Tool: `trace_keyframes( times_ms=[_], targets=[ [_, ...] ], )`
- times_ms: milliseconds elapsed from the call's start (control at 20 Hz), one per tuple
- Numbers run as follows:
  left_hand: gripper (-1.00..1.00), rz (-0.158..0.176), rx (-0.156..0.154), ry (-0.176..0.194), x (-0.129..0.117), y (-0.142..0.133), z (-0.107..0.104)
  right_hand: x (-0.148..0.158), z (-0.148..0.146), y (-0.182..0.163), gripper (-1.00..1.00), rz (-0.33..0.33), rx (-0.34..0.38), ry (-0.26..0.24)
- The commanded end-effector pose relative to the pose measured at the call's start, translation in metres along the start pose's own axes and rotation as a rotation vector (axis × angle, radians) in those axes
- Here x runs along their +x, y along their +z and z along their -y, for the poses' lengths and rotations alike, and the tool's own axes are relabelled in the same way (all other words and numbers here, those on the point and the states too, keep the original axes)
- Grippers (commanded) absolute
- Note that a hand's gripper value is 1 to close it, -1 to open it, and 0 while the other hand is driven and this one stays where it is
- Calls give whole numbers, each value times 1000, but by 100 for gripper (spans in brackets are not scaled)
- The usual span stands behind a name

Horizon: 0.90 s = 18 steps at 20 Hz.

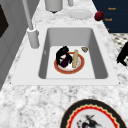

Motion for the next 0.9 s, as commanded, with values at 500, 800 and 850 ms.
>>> trace_keyframes(
  times_ms=[500,800,850],
  targets=[
    [0,0,0,0,0,0,0,16,49,-1,-100,-12,458,110],
    [0,0,0,0,0,0,0,26,44,42,-100,-48,288,160],
    [0,0,0,0,0,0,0,28,44,48,-100,-50,262,160]
  ],
)
